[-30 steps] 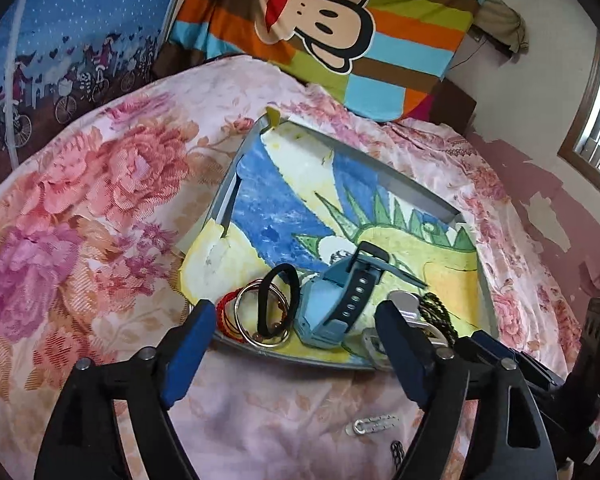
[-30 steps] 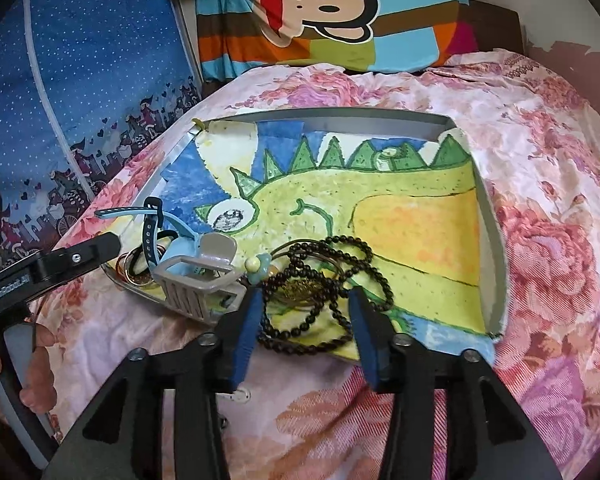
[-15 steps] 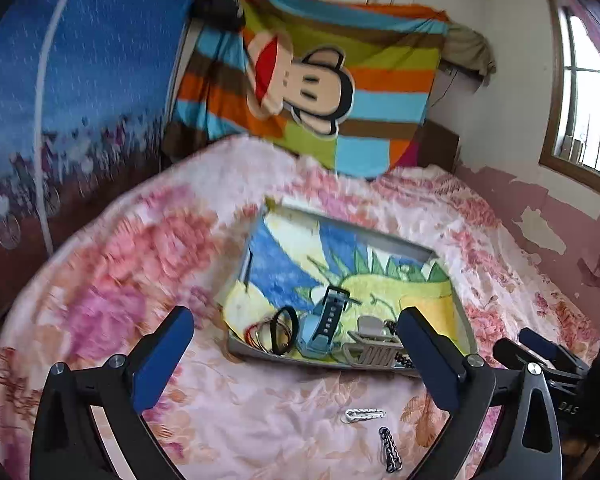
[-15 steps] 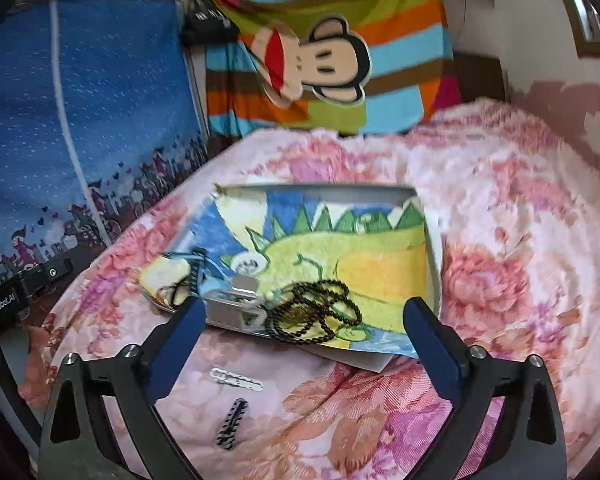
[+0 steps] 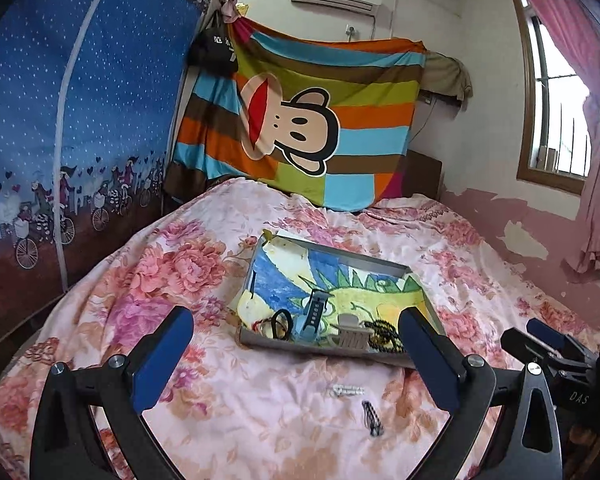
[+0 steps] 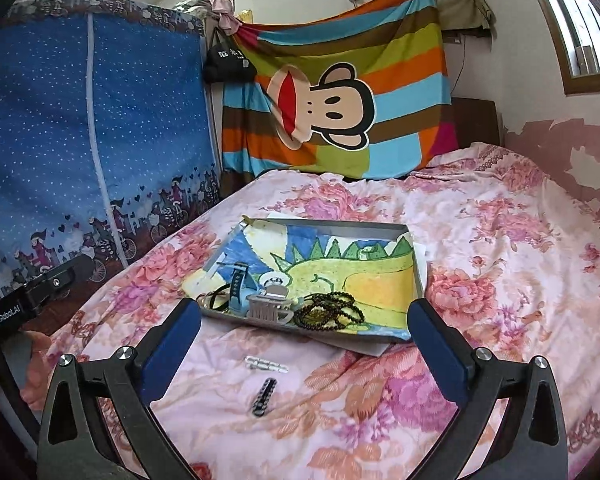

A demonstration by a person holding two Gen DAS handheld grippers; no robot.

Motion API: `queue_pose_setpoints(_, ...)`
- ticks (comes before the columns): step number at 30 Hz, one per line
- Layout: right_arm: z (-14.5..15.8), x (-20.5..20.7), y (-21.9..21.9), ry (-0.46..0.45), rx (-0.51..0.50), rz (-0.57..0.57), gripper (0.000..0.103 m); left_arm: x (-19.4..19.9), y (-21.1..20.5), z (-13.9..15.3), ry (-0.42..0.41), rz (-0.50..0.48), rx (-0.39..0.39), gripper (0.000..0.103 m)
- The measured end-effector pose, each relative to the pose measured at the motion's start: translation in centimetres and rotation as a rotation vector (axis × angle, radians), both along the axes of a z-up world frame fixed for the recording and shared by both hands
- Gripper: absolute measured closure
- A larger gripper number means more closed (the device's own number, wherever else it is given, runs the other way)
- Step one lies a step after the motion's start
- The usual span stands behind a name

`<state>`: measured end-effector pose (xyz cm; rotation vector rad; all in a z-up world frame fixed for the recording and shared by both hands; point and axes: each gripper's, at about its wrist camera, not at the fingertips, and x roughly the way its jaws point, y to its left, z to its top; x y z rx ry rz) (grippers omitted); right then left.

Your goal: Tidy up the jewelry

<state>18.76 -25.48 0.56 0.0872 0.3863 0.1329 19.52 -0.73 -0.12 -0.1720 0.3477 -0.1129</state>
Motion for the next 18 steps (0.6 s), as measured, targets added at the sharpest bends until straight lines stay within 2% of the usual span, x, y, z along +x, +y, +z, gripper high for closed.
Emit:
queue_pose_setpoints(12, -0.1, -5.9, 0.4, 0.031, 0.013, 0.022, 0.001, -6.2, 0.3, -0.3, 0.072, -0.012, 0.083, 0.000)
queue_pose_setpoints(18, -1.1, -7.9, 0.5, 0.083, 0.004, 0.028, 0.002, -8.3, 0.5, -0.9, 0.120, -0.008, 0.111, 0.000)
